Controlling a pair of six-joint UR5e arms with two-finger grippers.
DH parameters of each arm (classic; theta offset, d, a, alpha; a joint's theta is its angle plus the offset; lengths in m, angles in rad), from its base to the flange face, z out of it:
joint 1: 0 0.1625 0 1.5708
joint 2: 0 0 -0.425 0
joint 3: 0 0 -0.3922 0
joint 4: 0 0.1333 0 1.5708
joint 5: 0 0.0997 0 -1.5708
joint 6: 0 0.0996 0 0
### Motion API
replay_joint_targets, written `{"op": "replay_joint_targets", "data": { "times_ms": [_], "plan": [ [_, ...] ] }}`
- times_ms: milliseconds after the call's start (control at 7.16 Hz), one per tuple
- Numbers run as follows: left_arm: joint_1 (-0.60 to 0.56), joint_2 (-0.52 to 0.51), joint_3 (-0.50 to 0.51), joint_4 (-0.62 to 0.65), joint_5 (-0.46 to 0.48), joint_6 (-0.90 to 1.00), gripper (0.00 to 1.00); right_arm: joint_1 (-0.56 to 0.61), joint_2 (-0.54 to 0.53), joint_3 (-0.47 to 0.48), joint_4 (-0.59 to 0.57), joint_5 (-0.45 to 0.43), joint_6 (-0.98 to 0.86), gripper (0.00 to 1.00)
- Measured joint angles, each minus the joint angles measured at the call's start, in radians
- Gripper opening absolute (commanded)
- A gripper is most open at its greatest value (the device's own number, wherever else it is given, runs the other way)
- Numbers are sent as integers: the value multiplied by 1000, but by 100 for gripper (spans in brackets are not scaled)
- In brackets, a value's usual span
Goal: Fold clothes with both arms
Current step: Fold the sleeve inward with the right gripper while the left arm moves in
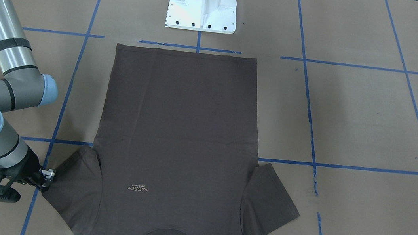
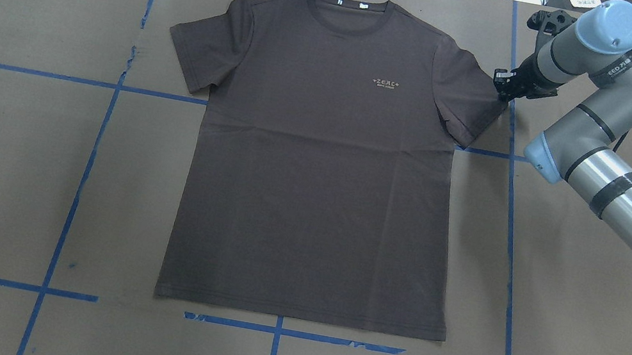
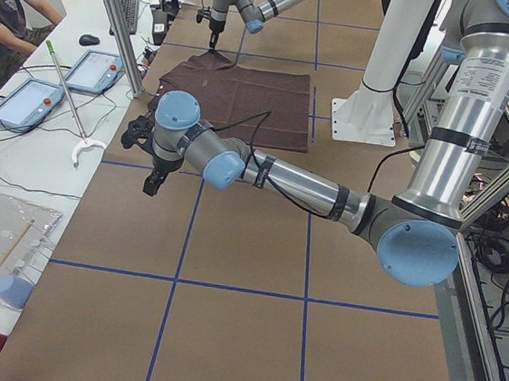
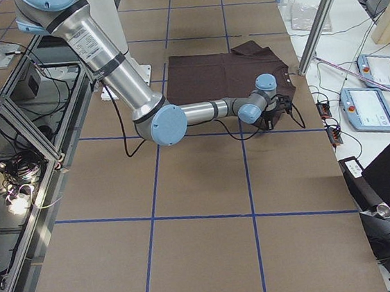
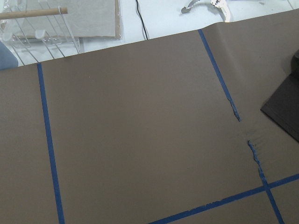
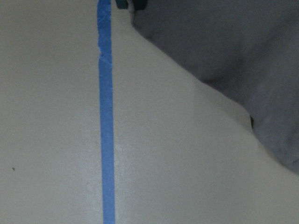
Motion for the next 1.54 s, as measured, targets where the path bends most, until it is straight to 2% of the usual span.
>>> {"op": "replay_joint_targets", "data": {
  "times_ms": [419,698,838,977,1117,1257,1536],
  "plan": [
    [-1,0,0,0,1,-1,100,1,17,63,-1,9,9,0],
    [-1,2,0,0,0,-1,100,-34,93,106,-20,13,12,0],
    [-2,2,-2,0,0,-1,100,-78,148,103,-50,-20,12,0],
    [-3,3,-3,0,0,-3,100,-130,198,82,-71,-85,11,69],
    [-3,3,-3,0,0,-9,100,-174,235,48,-79,-151,10,100],
    [-2,2,-4,0,0,-23,100,-200,254,26,-82,-192,10,100],
    [2,-1,-2,-2,0,-47,100,-211,261,14,-83,-214,10,100]
  ]
}}
